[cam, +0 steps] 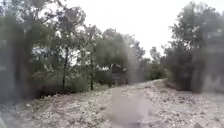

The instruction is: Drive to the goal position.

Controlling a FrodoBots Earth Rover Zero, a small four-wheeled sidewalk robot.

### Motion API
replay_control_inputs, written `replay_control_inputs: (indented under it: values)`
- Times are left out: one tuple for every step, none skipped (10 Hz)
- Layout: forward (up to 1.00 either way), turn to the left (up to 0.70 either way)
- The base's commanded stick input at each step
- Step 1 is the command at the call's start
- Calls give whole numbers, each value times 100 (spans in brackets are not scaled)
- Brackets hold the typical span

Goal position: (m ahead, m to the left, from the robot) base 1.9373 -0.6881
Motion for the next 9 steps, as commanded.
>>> replay_control_inputs:
  values:
    - [45,0]
    - [45,0]
    - [45,0]
    - [45,0]
    - [45,0]
    - [45,0]
    - [45,0]
    - [45,0]
    - [45,0]
